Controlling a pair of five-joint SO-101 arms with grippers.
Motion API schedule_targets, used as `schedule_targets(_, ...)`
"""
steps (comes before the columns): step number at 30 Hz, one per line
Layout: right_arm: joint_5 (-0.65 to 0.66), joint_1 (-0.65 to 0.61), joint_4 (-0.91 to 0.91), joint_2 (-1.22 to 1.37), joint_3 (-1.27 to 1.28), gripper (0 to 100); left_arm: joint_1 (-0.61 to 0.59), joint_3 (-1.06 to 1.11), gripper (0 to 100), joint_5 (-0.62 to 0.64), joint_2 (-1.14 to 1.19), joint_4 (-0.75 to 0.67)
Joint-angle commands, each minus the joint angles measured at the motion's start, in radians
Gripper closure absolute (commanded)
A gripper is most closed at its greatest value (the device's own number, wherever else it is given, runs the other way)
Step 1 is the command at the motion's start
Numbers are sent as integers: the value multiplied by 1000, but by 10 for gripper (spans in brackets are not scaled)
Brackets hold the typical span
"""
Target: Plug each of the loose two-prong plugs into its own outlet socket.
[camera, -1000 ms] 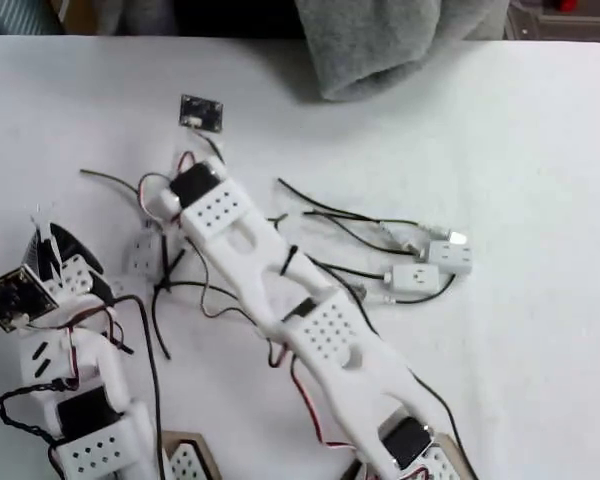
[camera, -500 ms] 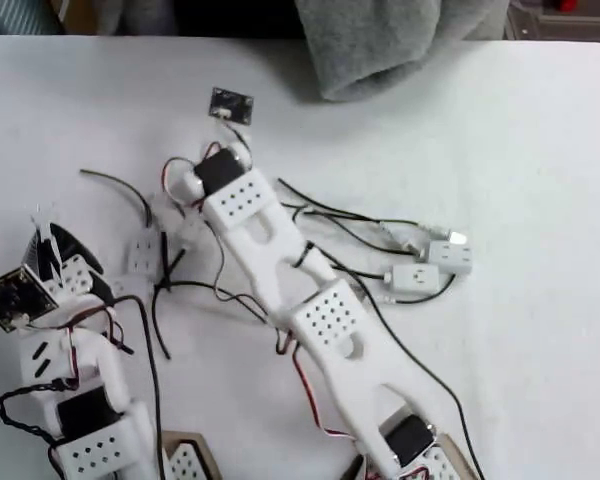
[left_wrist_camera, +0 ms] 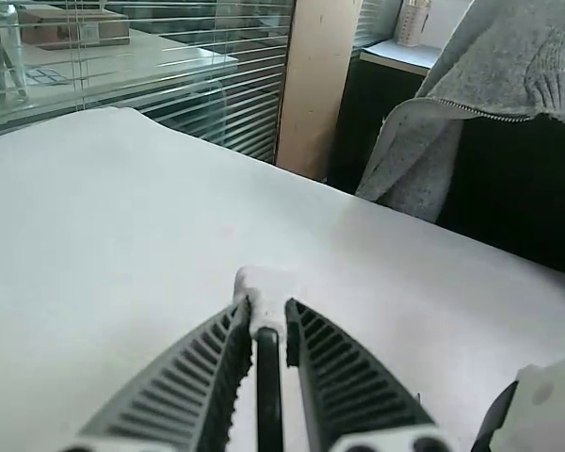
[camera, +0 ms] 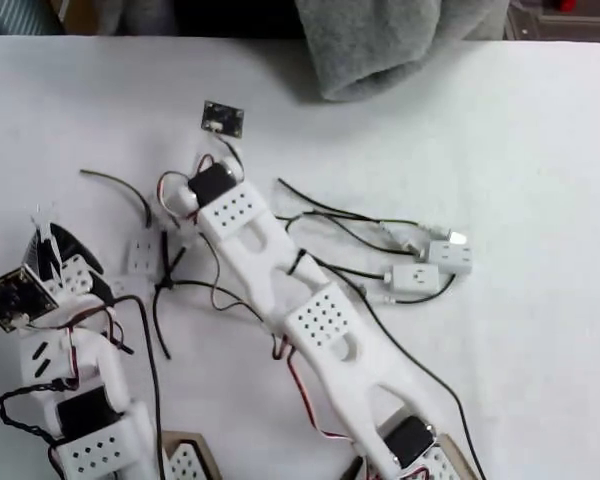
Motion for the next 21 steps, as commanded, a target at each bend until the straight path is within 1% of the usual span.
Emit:
schedule_targets(1, 2, -4, 1, 2, -6, 815, 7, -5, 976, 8, -4, -3)
schedule_targets(4, 3, -4, 45, 13, 18, 846, 7, -5, 976, 8, -4, -2)
schedule_targets(5, 28, -2, 58, 15, 23, 873, 7, -5, 976, 8, -4, -2)
schedule_targets(7, 124, 2, 74, 16, 25, 932, 7, -5, 976, 8, -4, 0)
schedule_targets(8, 170, 10, 84, 16, 26, 943, 7, -5, 976, 8, -4, 0)
schedule_targets(14, 376, 107, 228, 16, 28, 934, 8, -5, 976, 8, -4, 0)
schedule_targets(18, 555, 208, 229, 1, 49, 932, 21, -5, 976, 8, -4, 0)
schedule_targets(21, 626, 200, 229, -36, 9, 932, 30, -5, 976, 6, -4, 0)
